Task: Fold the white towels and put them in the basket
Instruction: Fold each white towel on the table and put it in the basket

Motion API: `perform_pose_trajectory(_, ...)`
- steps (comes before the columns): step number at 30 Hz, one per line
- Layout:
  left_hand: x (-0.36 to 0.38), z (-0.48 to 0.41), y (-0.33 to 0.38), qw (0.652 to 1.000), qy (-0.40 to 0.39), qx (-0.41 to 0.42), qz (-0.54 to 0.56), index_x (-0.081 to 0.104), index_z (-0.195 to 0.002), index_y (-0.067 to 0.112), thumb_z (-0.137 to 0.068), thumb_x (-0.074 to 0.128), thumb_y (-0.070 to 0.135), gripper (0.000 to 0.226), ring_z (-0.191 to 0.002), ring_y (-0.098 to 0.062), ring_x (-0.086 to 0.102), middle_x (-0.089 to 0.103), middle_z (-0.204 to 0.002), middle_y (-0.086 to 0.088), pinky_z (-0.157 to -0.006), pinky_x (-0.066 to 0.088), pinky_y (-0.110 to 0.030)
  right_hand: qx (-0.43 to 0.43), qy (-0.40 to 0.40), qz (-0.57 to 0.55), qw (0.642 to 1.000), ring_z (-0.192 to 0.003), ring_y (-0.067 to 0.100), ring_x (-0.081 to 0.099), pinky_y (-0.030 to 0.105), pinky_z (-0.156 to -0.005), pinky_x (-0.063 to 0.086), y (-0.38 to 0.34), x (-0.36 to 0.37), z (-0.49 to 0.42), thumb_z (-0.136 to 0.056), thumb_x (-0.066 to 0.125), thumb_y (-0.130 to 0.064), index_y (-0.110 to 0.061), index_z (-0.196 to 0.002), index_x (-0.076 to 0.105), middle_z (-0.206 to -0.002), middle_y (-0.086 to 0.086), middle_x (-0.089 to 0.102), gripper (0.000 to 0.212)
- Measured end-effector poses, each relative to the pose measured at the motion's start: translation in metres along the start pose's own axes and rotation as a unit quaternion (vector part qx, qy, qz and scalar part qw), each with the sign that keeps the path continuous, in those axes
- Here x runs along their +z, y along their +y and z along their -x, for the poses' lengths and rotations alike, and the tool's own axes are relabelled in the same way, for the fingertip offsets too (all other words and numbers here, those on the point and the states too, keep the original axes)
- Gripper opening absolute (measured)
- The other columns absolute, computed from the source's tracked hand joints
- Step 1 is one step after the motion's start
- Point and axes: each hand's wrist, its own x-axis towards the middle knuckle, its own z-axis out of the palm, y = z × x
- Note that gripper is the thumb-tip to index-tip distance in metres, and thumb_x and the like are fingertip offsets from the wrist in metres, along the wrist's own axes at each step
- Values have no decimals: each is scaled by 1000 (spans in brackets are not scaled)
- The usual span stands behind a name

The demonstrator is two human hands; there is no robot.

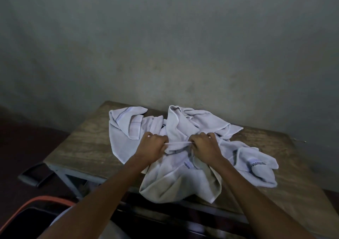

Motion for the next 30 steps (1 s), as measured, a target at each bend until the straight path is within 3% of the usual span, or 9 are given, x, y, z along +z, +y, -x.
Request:
perform_pose_trajectory(2,-22,-9,-3,998,43,0,37,60,-90,15,-89,43,31,23,-86,-30,62,69,-89,-4,-79,37,-36,19,30,-51,998,-96,21,60,33,-81,26,0,-25,-10,-86,50,-19,-24,-91,63,-89,-2,69,15)
perform_pose_trajectory(5,-66,-28,-7,992,95,3,82,63,-85,13,-79,38,37,35,-79,-32,64,70,-82,-6,-65,40,-33,32,47,-131,990,-93,26,63,35,-82,38,3,-73,-29,-84,53,-23,-22,-87,65,-87,1,71,13)
perform_pose_trajectory(10,-163,-72,-8,992,89,40,84,62,-97,8,-87,50,25,22,-93,-32,60,67,-97,-13,-78,45,-36,21,97,-130,987,-85,28,62,32,-74,39,4,-175,-62,-85,61,-23,-20,-79,63,-72,1,62,7)
perform_pose_trajectory(13,-218,-92,-7,995,71,66,13,62,-100,7,-89,54,13,16,-98,-32,56,60,-104,-15,-81,43,-35,4,138,-95,986,-86,25,62,33,-76,39,1,-240,-76,-87,61,-25,-24,-78,59,-71,-6,55,9)
perform_pose_trajectory(17,-270,-102,-13,989,122,67,-41,64,-98,8,-88,50,12,18,-97,-34,56,56,-101,-15,-79,46,-36,1,204,-67,977,-86,25,62,33,-78,40,12,-307,-82,-86,61,-25,-20,-84,64,-72,-5,56,6)
perform_pose_trajectory(21,-297,-97,-16,987,151,35,-46,57,-105,19,-90,48,19,17,-98,-31,58,62,-107,-9,-78,43,-35,19,225,-51,973,-87,26,61,39,-81,42,26,-346,-79,-86,61,-25,-21,-83,63,-75,-4,59,5)
perform_pose_trajectory(24,-301,-94,-18,984,163,45,55,41,-93,22,-90,46,13,11,-81,-33,57,62,-89,-13,-68,39,-34,32,255,-76,964,-82,22,59,40,-82,43,37,-363,-72,-85,62,-25,-24,-79,61,-74,-5,60,7)
perform_pose_trajectory(28,-304,-97,-20,981,151,69,97,51,-114,8,-91,48,7,24,-90,-31,58,64,-99,-13,-73,40,-31,16,241,-141,960,-70,18,53,30,-65,38,45,-366,-60,-85,65,-20,-21,-73,57,-69,-3,57,14)
perform_pose_trajectory(30,-308,-97,-20,985,138,86,56,60,-108,1,-88,44,13,27,-93,-32,59,65,-101,-17,-74,39,-30,11,212,-135,968,-69,18,51,29,-61,35,48,-369,-53,-86,64,-17,-17,-75,58,-69,0,56,12)
